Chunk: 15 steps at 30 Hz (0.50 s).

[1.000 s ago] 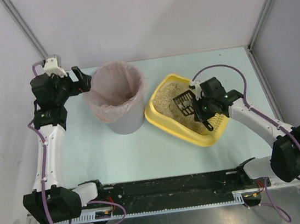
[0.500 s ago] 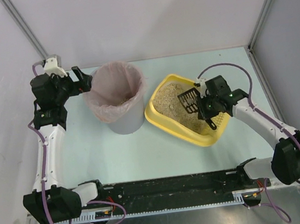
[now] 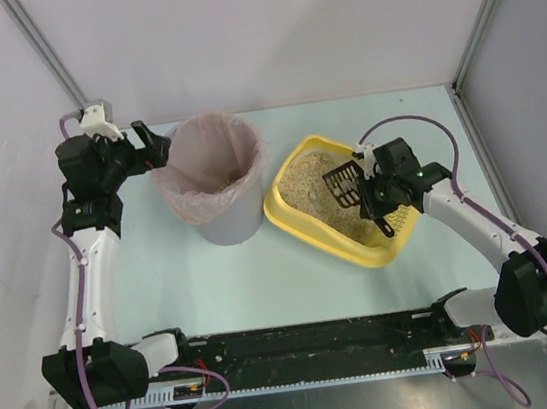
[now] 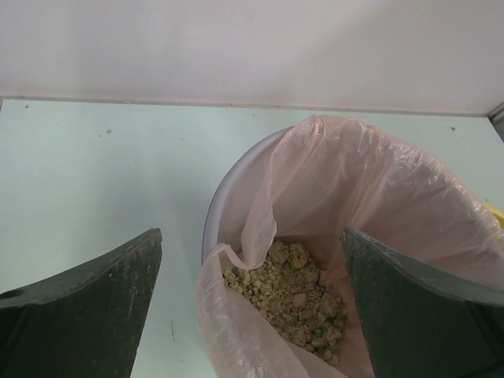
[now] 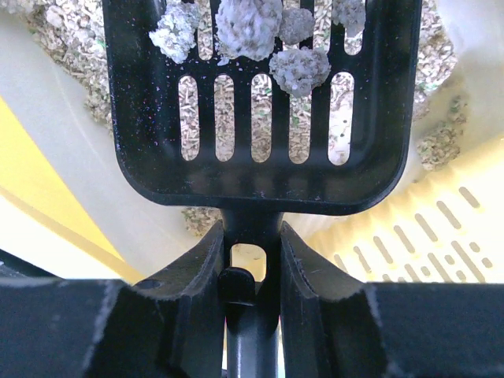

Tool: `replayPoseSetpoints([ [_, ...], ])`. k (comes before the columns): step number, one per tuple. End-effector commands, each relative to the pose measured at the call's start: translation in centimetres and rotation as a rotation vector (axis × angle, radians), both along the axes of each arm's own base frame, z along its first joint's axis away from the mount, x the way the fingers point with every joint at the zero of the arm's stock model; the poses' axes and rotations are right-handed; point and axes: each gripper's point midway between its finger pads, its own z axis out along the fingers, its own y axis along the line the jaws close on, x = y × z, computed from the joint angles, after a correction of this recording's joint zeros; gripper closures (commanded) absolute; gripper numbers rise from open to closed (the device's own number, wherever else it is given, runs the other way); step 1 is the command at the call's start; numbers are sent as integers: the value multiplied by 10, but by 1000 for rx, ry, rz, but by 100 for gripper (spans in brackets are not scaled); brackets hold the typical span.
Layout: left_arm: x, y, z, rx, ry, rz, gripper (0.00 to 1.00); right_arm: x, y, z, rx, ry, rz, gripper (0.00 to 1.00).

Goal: Clean the litter box

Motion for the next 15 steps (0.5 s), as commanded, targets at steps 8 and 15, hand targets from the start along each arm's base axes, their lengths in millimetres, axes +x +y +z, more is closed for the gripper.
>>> replayPoseSetpoints([
  [8, 1, -6, 11, -8, -41, -14, 0, 12, 27, 7, -8, -46, 44, 100],
  [15, 3, -5, 8, -6, -33, -1, 0, 7, 8, 31, -32, -113, -7, 100],
])
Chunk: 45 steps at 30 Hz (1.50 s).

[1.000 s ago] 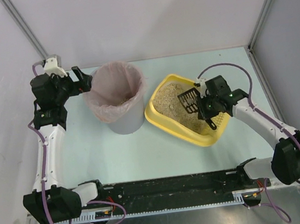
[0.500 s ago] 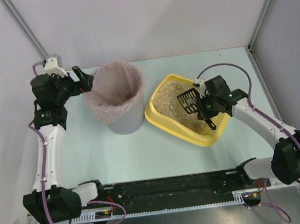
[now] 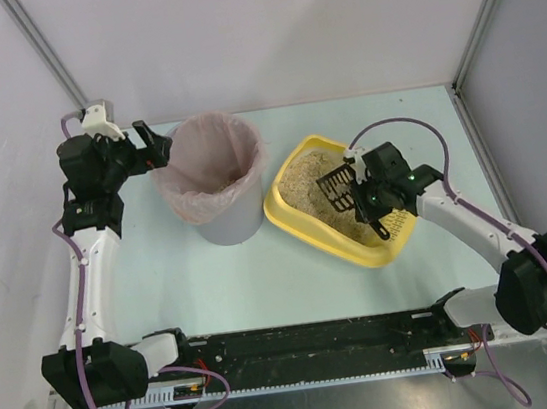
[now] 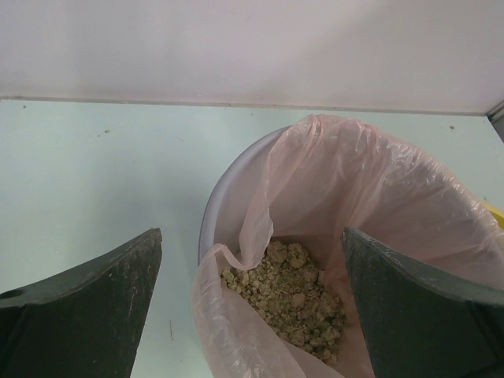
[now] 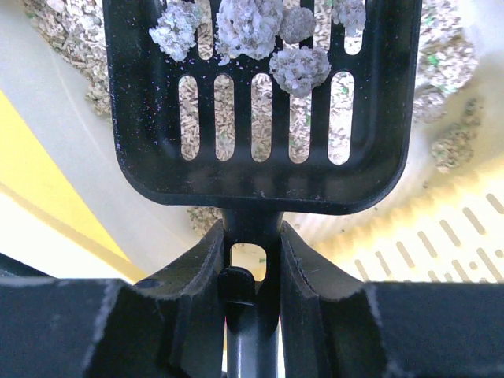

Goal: Clean the litter box

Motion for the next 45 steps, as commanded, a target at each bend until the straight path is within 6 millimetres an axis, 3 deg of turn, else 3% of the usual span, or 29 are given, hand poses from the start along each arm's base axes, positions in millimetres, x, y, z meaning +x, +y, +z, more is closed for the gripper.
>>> replayPoseSetpoints([
  [1, 2, -2, 8, 1, -36, 9, 0, 10, -2, 41, 20, -129, -29, 100],
  [6, -2, -3, 3, 7, -30, 7, 0, 7, 1, 58, 40, -155, -46, 100],
  [16, -13, -8, -20, 11, 18, -23, 0, 7, 7, 117, 29, -199, -91, 100],
  [19, -12, -9, -24, 9, 31, -29, 0, 7, 21, 138, 61, -201, -84, 100],
  [20, -13, -9, -24, 9, 32, -29, 0, 11, 27, 157, 92, -232, -78, 100],
  [22, -11, -9, -28, 7, 46, -33, 0, 11, 39, 165, 91, -229, -57, 100],
  [24, -9, -10, -33, 0, 62, -35, 1, 17, 58, 186, 96, -260, -26, 100],
  [26, -7, -13, -39, -8, 82, -53, 3, 23, 61, 190, 34, -279, -19, 100],
  [27, -6, -14, -41, -11, 89, -58, 5, 27, 65, 205, 36, -313, -15, 100],
  [28, -6, -16, -42, -15, 93, -67, 7, 31, 72, 194, -16, -291, -1, 100],
  [33, -4, -18, -47, -16, 111, -80, 23, 47, 88, 200, -56, -309, 24, 100],
  [34, -4, -19, -47, -16, 114, -80, 26, 49, 94, 212, -26, -333, 34, 100],
  [36, -3, -22, -50, -22, 125, -94, 38, 53, 105, 215, -20, -339, 56, 100],
  [37, -3, -24, -50, -25, 126, -103, 42, 54, 108, 230, 7, -366, 58, 100],
  [40, -2, -27, -53, -31, 140, -116, 54, 59, 123, 229, 3, -364, 101, 100],
  [41, -3, -27, -53, -33, 144, -117, 55, 60, 128, 239, 23, -386, 113, 100],
  [43, -4, -29, -52, -32, 141, -120, 64, 66, 139, 227, -15, -370, 152, 100],
  [44, -3, -29, -53, -30, 144, -120, 67, 68, 142, 243, 3, -407, 155, 100],
  [45, -3, -29, -52, -29, 142, -119, 70, 74, 152, 229, -22, -388, 173, 100],
])
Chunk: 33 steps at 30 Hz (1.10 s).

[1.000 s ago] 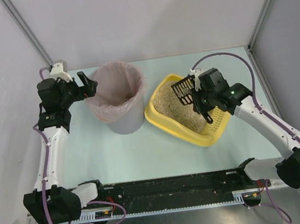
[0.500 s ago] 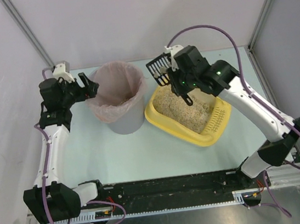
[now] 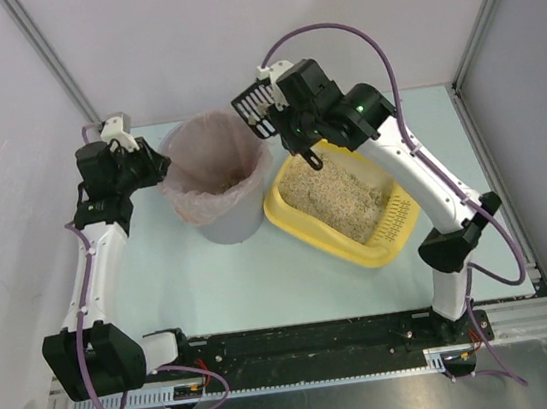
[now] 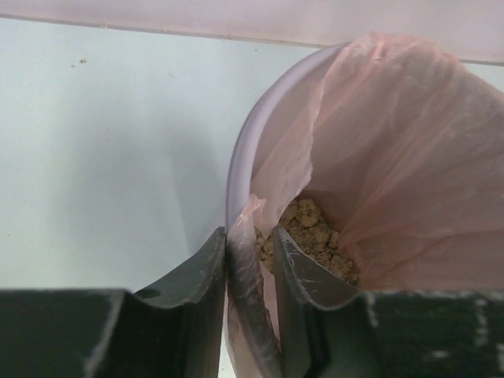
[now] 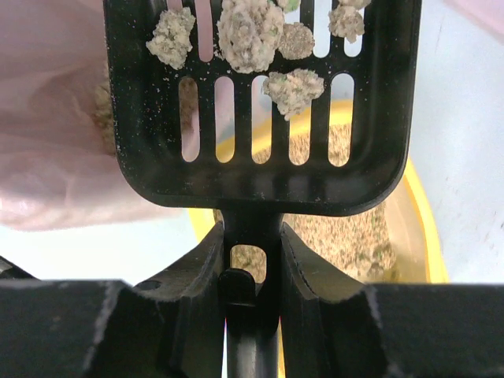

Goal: Clean the litter box

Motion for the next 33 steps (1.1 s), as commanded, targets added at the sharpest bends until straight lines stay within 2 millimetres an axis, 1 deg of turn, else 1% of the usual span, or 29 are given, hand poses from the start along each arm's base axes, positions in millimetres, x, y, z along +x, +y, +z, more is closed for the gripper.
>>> replayPoseSetpoints([
  [1, -4, -21, 9, -27, -9, -86, 71, 10, 20, 10, -51, -61, 80, 100],
  [2, -5, -22, 11, -26, -12, -90, 73, 13, 25, 10, -58, -74, 91, 100],
  [3, -5, -22, 10, -25, -11, -88, 76, 17, 33, 12, -59, -102, 107, 100],
  [5, -5, -23, 12, -23, -17, -90, 78, 24, 37, 14, -99, -153, 140, 100],
  [6, -6, -24, 12, -22, -17, -92, 80, 28, 43, 15, -102, -182, 153, 100],
  [8, -6, -23, 13, -20, -19, -90, 83, 34, 46, 16, -145, -231, 167, 100],
  [11, -6, -24, 12, -23, -16, -93, 88, 39, 55, 18, -184, -286, 198, 100],
  [12, -6, -25, 13, -23, -17, -95, 90, 42, 57, 19, -212, -315, 217, 100],
  [13, -6, -25, 13, -23, -17, -96, 91, 44, 56, 19, -239, -331, 215, 100],
  [14, -6, -25, 14, -24, -21, -96, 91, 44, 60, 16, -263, -342, 225, 100],
  [16, -7, -26, 15, -24, -21, -99, 91, 50, 57, 16, -343, -387, 229, 100],
  [18, -7, -27, 15, -24, -21, -99, 93, 52, 62, 10, -414, -413, 245, 100],
  [19, -7, -27, 16, -23, -26, -99, 94, 54, 57, 11, -476, -439, 243, 100],
  [22, -8, -29, 16, -27, -24, -109, 96, 58, 57, 14, -569, -492, 258, 100],
  [23, -8, -29, 16, -27, -24, -106, 96, 58, 59, 10, -599, -497, 275, 100],
  [24, -8, -29, 16, -24, -24, -105, 97, 57, 63, 18, -604, -539, 274, 100],
  [28, -8, -28, 17, -22, -29, -103, 98, 55, 71, 31, -736, -673, 325, 100],
  [32, -8, -28, 16, -25, -24, -106, 98, 53, 77, 42, -810, -772, 341, 100],
  [33, -8, -29, 16, -26, -26, -108, 98, 56, 78, 49, -812, -807, 320, 100],
])
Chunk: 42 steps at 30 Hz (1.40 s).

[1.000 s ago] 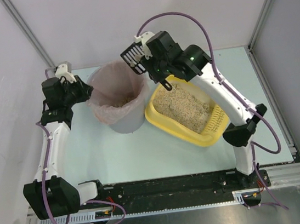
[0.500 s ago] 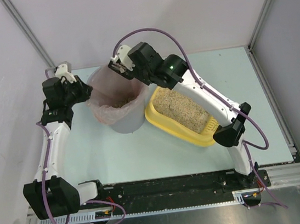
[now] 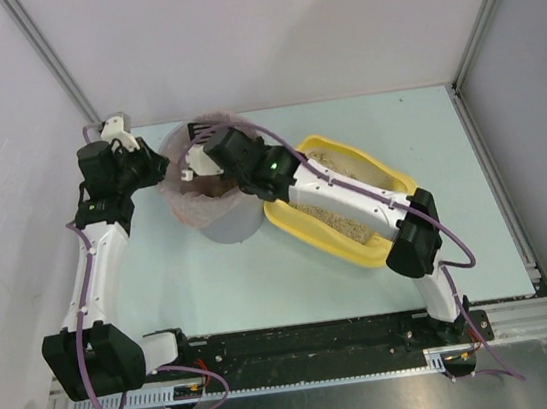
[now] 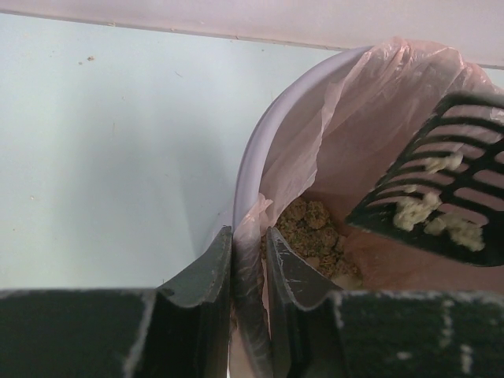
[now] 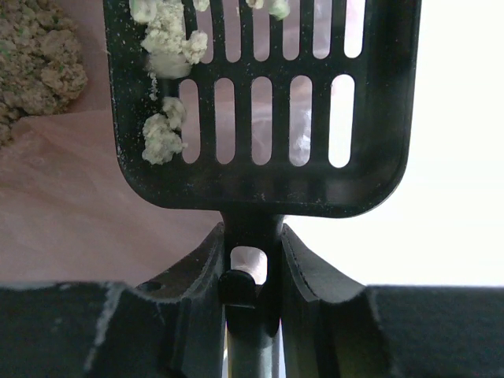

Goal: Clean the litter box

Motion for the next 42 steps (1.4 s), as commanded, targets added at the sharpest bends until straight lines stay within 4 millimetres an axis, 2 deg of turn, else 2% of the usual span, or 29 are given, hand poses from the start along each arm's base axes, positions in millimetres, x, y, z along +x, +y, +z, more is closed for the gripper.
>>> replayPoseSetpoints([
  [1, -9, -30, 18, -32, -34, -136, 98, 1, -5, 82, 24, -269, 24, 100],
  [3, -11, -30, 21, -27, -44, -135, 98, 3, -6, 93, -17, -338, 22, 100],
  [5, -10, -28, 22, -22, -50, -127, 98, 2, -6, 93, -50, -367, 22, 100],
  [7, -10, -29, 20, -23, -42, -128, 98, 2, -8, 104, -62, -420, 18, 100],
  [8, -10, -30, 20, -30, -39, -136, 98, 0, -7, 100, -78, -427, 29, 100],
  [9, -10, -31, 20, -32, -38, -138, 98, 0, -7, 110, -80, -470, 34, 100],
  [10, -10, -31, 19, -35, -35, -140, 98, -1, -7, 111, -89, -488, 39, 100],
  [11, -10, -31, 20, -35, -36, -140, 98, -3, -9, 107, -108, -499, 46, 100],
  [13, -10, -30, 20, -32, -40, -137, 98, -5, -9, 120, -110, -573, 52, 100],
  [20, -11, -30, 21, -31, -41, -137, 99, -19, -15, 136, -187, -793, 62, 100],
  [21, -10, -30, 20, -32, -40, -137, 99, -19, -14, 130, -211, -797, 67, 100],
  [25, -11, -30, 21, -31, -41, -137, 99, -23, -11, 128, -249, -854, 95, 100],
  [26, -11, -30, 21, -31, -41, -135, 99, -26, -10, 133, -256, -890, 107, 100],
  [28, -10, -30, 20, -32, -40, -137, 99, -30, -8, 131, -282, -910, 143, 100],
  [33, -11, -30, 22, -29, -46, -136, 99, -45, 2, 151, -289, -1076, 202, 100],
  [38, -11, -29, 22, -23, -46, -131, 99, -54, 4, 148, -320, -1252, 236, 100],
  [42, -11, -29, 22, -23, -48, -131, 99, -57, 0, 149, -329, -1303, 241, 100],
])
